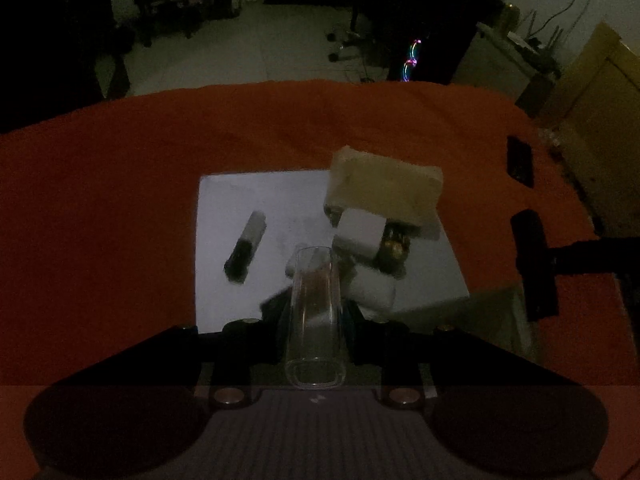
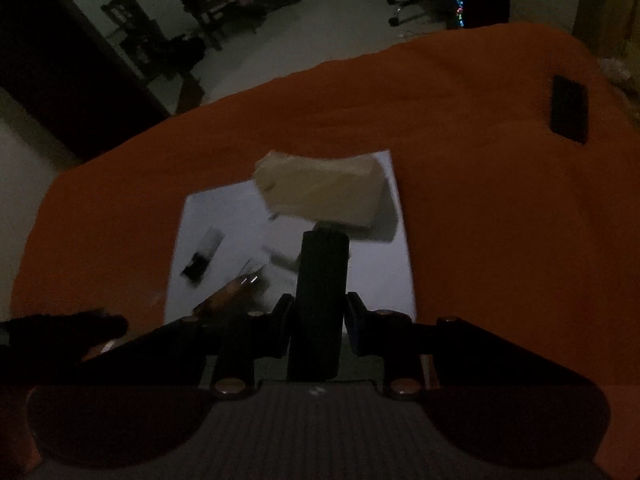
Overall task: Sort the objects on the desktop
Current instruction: 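Carry the glass tube with the left gripper into the white box while the right gripper carries the marker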
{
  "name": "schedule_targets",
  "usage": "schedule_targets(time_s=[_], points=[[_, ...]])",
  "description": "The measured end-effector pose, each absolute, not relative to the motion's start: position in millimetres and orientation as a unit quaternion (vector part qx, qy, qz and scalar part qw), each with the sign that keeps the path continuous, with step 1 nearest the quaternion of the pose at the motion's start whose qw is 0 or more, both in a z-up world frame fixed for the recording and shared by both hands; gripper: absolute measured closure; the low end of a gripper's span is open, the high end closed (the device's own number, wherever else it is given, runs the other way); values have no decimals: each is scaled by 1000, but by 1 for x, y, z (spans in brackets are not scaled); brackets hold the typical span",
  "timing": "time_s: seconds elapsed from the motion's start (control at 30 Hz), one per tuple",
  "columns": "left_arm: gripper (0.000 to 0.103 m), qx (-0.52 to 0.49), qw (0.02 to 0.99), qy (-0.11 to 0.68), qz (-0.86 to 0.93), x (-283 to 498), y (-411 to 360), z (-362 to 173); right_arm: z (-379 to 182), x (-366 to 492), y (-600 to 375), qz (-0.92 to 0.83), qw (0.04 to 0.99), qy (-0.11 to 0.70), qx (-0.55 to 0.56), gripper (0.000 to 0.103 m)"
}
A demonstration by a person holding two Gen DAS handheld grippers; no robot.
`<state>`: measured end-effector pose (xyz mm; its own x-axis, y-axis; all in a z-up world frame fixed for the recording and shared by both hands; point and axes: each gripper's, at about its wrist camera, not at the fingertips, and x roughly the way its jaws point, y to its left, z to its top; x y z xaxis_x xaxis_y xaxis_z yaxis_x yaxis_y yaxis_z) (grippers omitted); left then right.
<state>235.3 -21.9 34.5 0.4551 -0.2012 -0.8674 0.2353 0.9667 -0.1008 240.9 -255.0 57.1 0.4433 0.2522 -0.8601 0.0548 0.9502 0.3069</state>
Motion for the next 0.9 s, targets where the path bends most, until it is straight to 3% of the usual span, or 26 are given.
schedule_targets(time_s=[0.43, 0.9], points=[[79, -26, 840, 529, -121, 142, -12, -2, 24, 174, -187, 81, 814, 567, 95, 73], [79, -45, 825, 551, -116, 137, -13, -64, -58, 162, -171, 73, 791, 600, 89, 73]])
